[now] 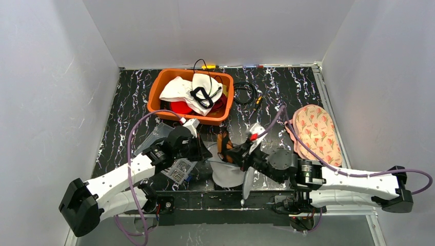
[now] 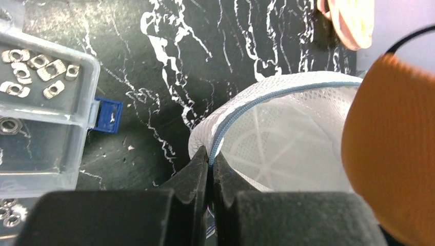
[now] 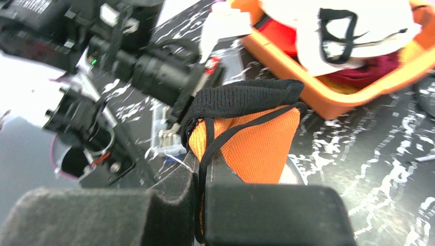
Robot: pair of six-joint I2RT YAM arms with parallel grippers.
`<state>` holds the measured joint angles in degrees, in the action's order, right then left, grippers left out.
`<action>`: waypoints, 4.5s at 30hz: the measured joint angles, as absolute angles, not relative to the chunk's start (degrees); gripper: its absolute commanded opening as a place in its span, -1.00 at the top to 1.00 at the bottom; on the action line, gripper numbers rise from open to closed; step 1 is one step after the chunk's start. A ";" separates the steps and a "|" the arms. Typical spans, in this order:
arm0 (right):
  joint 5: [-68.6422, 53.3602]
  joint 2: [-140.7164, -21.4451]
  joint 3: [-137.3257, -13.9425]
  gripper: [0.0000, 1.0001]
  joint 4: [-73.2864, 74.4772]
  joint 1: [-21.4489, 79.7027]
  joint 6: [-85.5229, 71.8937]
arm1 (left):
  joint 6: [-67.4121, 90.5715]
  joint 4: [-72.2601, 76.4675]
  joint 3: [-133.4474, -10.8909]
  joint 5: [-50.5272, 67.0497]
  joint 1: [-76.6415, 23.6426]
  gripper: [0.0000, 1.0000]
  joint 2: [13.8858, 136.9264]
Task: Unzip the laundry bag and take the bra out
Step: Pick up the bra from the laundry bag.
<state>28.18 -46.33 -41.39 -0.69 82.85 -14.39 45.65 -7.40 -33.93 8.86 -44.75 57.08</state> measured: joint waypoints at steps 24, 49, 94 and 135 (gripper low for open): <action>46.81 -44.14 -41.36 0.97 0.80 82.85 -15.44 | 46.48 -2.33 -45.32 13.91 -47.62 1.00 64.55; 48.03 -39.35 -49.98 0.97 12.80 82.85 -5.32 | 47.09 -13.21 -45.25 4.86 -48.10 -0.73 62.89; 26.59 -47.09 -49.32 0.97 14.02 82.85 32.47 | 48.62 -22.55 -69.63 31.81 -44.56 -0.34 71.61; 36.71 -62.83 -83.74 -0.97 15.66 74.85 4.73 | 41.41 -25.89 -63.92 2.55 -35.81 1.00 51.44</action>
<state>36.71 -62.83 -83.74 15.66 74.85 4.73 41.41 -25.89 -63.92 2.55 -35.81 51.44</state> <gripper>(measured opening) 0.985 0.076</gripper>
